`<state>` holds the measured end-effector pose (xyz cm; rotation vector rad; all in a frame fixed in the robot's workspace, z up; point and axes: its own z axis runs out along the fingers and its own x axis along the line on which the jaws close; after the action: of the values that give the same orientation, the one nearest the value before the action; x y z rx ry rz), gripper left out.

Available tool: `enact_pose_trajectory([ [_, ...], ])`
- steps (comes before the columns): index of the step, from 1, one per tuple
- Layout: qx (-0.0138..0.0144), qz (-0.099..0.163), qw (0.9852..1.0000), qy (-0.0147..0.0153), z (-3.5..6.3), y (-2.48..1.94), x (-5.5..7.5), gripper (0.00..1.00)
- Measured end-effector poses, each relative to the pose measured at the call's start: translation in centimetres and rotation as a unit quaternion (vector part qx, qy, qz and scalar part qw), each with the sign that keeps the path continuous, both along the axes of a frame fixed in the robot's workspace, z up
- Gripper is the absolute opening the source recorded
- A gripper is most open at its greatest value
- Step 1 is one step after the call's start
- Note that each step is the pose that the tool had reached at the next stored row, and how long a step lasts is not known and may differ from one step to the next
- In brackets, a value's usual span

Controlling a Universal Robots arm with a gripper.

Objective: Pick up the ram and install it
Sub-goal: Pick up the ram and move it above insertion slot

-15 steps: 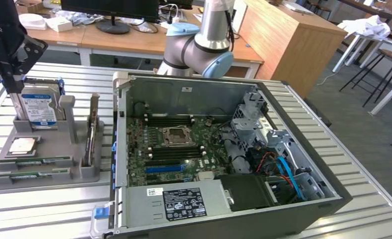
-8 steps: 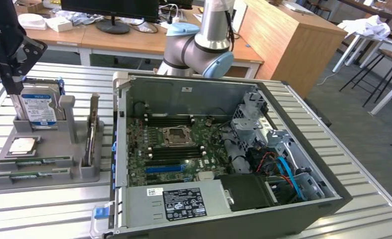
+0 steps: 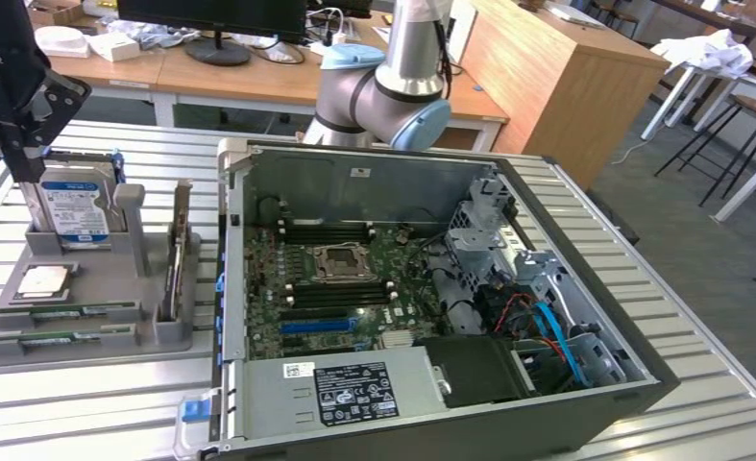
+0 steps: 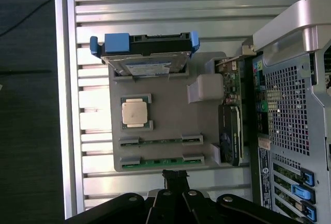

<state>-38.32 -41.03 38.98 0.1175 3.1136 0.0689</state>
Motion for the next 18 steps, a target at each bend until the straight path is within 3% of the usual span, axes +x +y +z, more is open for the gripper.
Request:
enact_pose_trajectory([
  [5, 0.0, 0.004, 1.0, 0.0, 0.0, 0.0, 0.0, 0.1],
  [10, -0.0002, 0.033, 0.9995, 0.0, 0.0, 0.0, 0.0, 0.1],
  [18, -0.0003, 0.083, 0.9965, 0.0, -0.01, 0.0, 0.0, 0.1],
])
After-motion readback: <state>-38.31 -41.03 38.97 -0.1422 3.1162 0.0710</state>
